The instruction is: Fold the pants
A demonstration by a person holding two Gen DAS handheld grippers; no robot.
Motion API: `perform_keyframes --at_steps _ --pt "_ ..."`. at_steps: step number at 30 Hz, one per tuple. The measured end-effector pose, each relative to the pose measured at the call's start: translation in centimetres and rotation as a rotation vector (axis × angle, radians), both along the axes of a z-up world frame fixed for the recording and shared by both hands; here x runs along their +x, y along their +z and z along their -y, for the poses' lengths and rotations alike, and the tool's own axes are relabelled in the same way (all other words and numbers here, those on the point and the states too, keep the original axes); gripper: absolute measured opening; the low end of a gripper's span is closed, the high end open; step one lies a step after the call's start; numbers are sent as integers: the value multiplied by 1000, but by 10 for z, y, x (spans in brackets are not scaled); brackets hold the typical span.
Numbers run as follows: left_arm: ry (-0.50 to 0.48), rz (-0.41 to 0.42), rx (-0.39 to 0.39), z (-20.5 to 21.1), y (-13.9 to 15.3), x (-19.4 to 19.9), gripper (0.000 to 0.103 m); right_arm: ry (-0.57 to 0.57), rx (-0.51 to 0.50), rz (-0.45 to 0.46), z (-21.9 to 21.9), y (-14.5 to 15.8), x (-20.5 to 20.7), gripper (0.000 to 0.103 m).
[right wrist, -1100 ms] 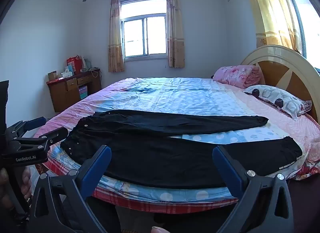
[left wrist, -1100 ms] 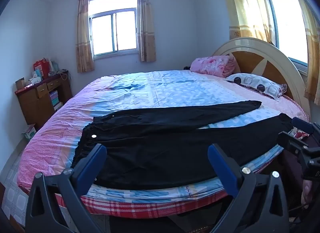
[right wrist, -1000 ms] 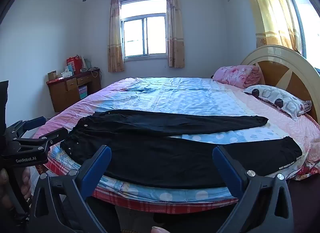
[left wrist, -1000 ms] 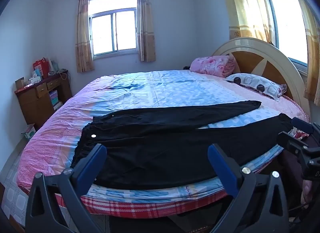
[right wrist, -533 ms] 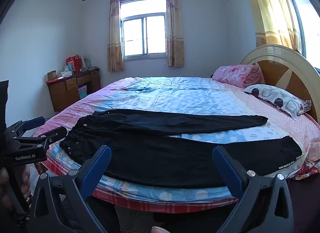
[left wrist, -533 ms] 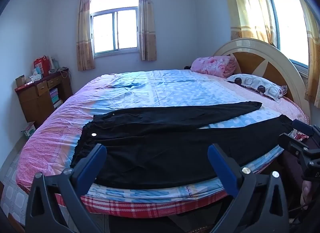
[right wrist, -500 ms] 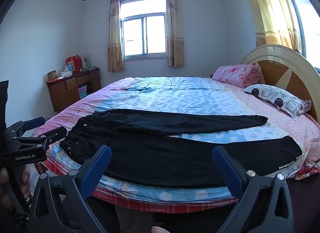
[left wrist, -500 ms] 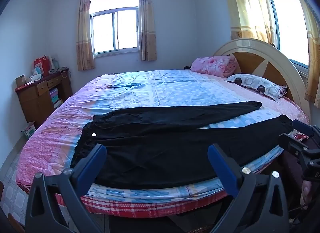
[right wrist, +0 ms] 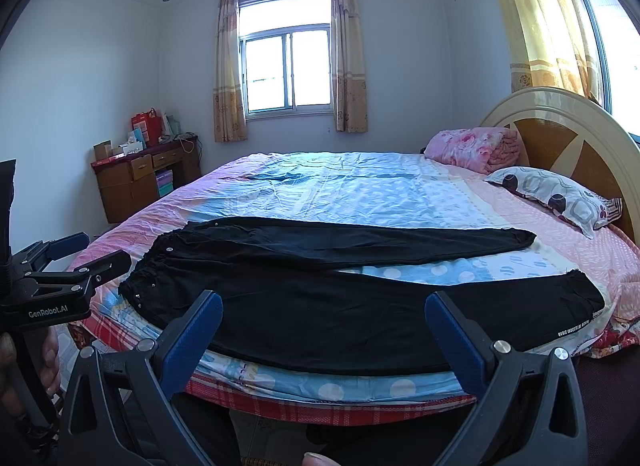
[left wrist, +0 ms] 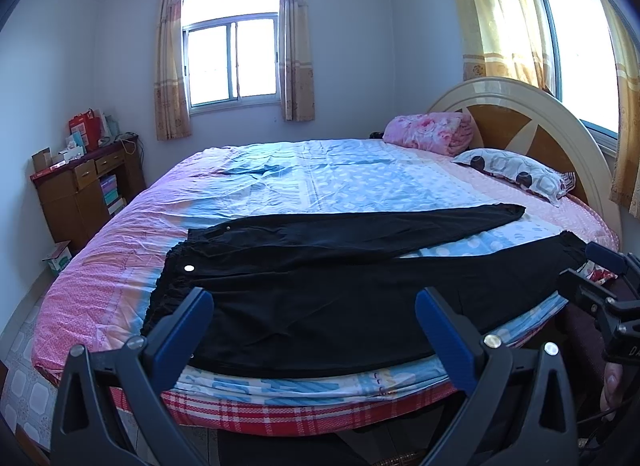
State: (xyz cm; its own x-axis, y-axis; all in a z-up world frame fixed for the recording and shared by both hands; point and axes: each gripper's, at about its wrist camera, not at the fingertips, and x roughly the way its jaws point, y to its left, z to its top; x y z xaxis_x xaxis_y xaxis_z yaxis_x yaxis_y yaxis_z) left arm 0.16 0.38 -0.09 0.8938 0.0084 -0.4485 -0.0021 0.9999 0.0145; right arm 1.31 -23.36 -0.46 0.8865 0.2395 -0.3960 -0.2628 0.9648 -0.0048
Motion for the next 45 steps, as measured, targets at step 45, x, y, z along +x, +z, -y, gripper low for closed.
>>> perform_keyframes --at_steps 45 --pt "11 -9 -8 -3 -5 1 103 -9 3 -24 4 -7 4 102"
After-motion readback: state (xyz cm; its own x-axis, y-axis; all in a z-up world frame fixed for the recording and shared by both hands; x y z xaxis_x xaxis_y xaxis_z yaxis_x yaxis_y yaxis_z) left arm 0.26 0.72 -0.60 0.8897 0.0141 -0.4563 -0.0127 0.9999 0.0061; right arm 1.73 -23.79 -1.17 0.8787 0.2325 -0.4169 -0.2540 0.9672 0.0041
